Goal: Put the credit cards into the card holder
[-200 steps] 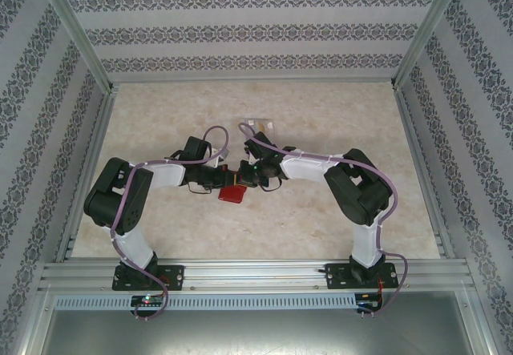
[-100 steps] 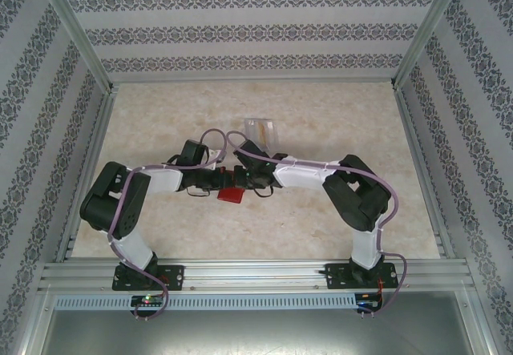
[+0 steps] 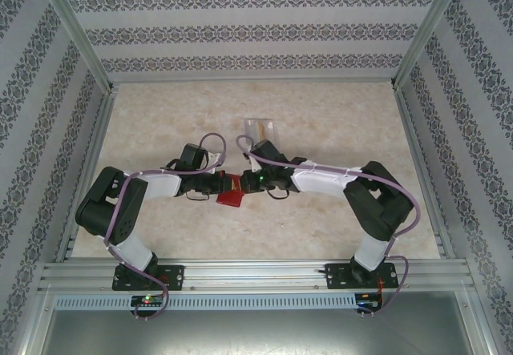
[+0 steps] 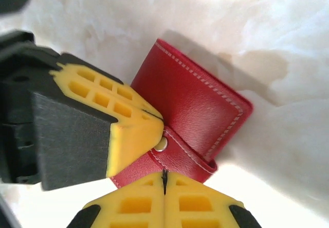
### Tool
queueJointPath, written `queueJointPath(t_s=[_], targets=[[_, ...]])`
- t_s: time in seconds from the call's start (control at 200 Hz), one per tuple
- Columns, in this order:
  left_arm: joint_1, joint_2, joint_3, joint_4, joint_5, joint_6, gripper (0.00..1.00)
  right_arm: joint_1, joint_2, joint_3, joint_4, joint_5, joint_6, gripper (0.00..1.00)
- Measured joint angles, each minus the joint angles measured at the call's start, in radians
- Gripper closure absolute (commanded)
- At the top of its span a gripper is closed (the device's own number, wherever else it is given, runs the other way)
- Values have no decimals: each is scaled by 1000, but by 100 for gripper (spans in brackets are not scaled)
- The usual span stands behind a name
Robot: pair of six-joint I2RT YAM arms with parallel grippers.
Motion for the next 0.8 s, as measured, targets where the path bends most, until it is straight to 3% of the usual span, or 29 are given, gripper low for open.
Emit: queueJointPath(t_s=[0.415, 0.615, 0.739, 0.804], targets=[[-15, -42, -4, -16, -43, -26, 68, -45, -15, -34, 26, -148, -67, 91], [-15, -45, 40, -76, -50, -45, 63, -45, -9, -29, 17, -154, -78, 90], [-14, -67, 58, -114, -63, -52, 52, -45, -4, -19, 18, -156, -78, 90], [-8, -88, 60, -124, -68, -66, 50, -45, -4, -14, 17, -158, -78, 90]])
